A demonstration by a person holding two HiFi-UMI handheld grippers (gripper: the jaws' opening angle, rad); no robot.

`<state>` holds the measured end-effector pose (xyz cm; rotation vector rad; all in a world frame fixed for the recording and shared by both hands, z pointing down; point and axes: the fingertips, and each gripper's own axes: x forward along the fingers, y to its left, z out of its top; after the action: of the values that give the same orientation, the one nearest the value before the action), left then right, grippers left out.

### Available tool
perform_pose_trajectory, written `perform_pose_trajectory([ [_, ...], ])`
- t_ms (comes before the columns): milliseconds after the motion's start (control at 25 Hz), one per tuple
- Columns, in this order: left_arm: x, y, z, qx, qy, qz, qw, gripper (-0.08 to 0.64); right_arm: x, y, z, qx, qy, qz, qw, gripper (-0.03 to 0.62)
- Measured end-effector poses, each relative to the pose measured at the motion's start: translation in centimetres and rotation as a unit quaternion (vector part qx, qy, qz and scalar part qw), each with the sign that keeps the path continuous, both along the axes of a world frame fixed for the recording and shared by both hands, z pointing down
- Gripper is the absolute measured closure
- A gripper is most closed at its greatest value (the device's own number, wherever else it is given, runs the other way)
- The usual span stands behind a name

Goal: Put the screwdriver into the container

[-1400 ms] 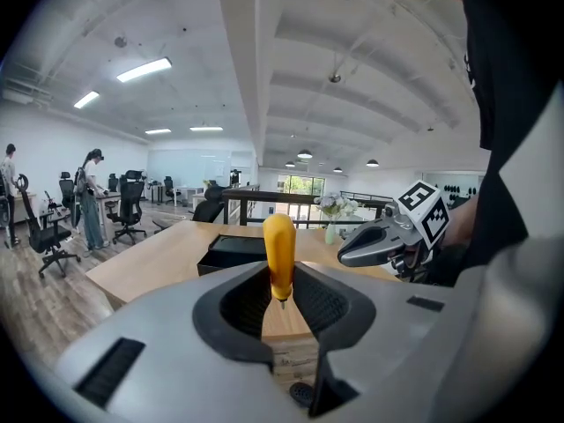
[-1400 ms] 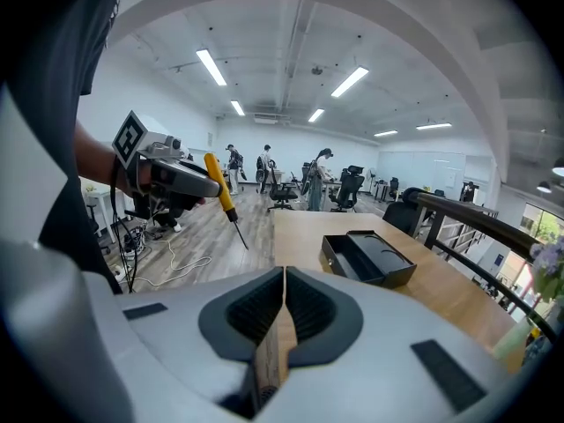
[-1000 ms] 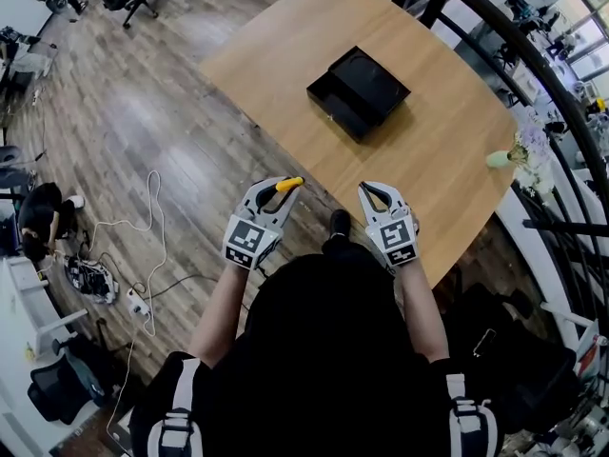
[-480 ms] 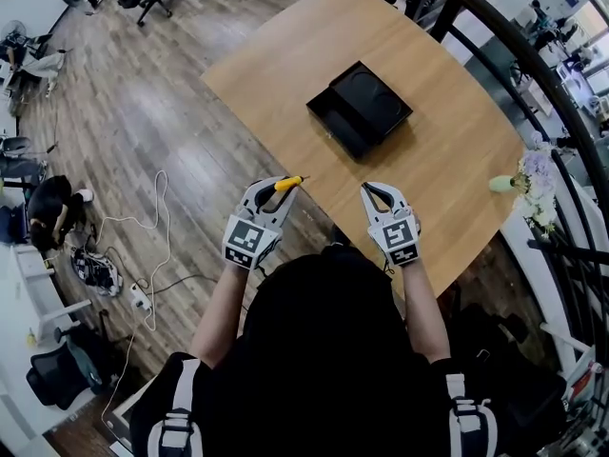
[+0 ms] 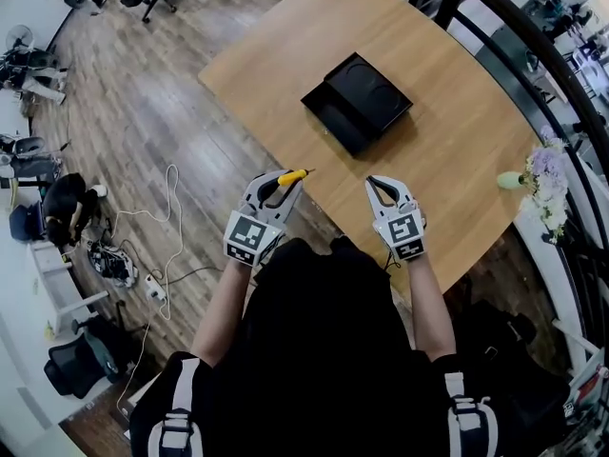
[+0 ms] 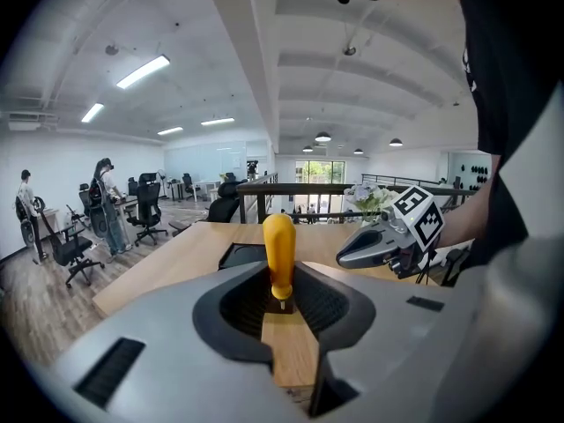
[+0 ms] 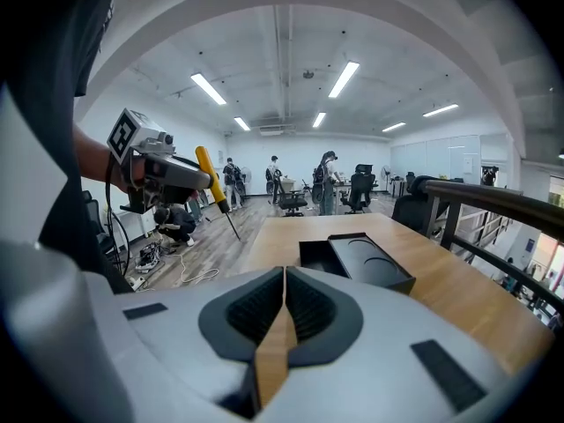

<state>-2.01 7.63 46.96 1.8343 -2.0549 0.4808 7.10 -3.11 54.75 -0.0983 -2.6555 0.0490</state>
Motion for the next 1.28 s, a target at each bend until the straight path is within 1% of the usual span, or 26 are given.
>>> perform_pose_trajectory([
  [120, 1.0, -1.2, -0.3, 0.008, 0.007, 0.017, 0.9998, 0.477, 0.4, -0.4, 0.9, -0.002, 0.003, 0.005, 1.0, 0.565],
  [240, 1.6, -1.7, 0.0, -0.004, 0.003, 0.051, 0.9987, 0.477, 0.9, -0.6, 1.3, -0.008, 0.003, 0.029, 1.0, 0.565],
  [360, 0.7, -2.7, 0.1, -0.006, 0.0, 0.079, 0.9969, 0.477, 0.9, -0.8, 1.0, -0.008, 0.004, 0.056, 0.998, 0.565],
  [520, -0.2, -4.5, 0.5, 0.001, 0.001, 0.122, 0.9925, 0.477, 1.3, -0.9, 1.9, -0.008, 0.02, 0.092, 0.996, 0.565],
  [600, -1.1, -5.3, 0.8, 0.004, 0.004, 0.153, 0.9882, 0.477, 0.8, -0.9, 2.3, -0.005, 0.031, 0.116, 0.993, 0.565],
  [760, -4.3, -6.8, 1.5, 0.006, 0.015, 0.204, 0.9787, 0.477, -1.1, -0.9, 1.8, -0.008, 0.04, 0.179, 0.983, 0.565],
  [920, -7.4, -8.7, 2.8, -0.005, 0.013, 0.262, 0.9651, 0.477, -2.8, -0.5, 1.3, 0.0, 0.059, 0.225, 0.973, 0.565],
  [1080, -10.5, -10.1, 4.0, -0.008, 0.017, 0.295, 0.9553, 0.477, -4.5, -0.8, 1.3, 0.003, 0.068, 0.27, 0.961, 0.565],
  [1160, -11.7, -10.9, 4.7, -0.011, 0.011, 0.311, 0.9503, 0.477, -5.2, -1.0, 1.4, 0.006, 0.071, 0.286, 0.956, 0.565],
  [1280, -13.2, -12.0, 6.0, -0.016, -0.004, 0.34, 0.9403, 0.477, -6.0, -0.9, 1.7, 0.007, 0.076, 0.311, 0.947, 0.565],
])
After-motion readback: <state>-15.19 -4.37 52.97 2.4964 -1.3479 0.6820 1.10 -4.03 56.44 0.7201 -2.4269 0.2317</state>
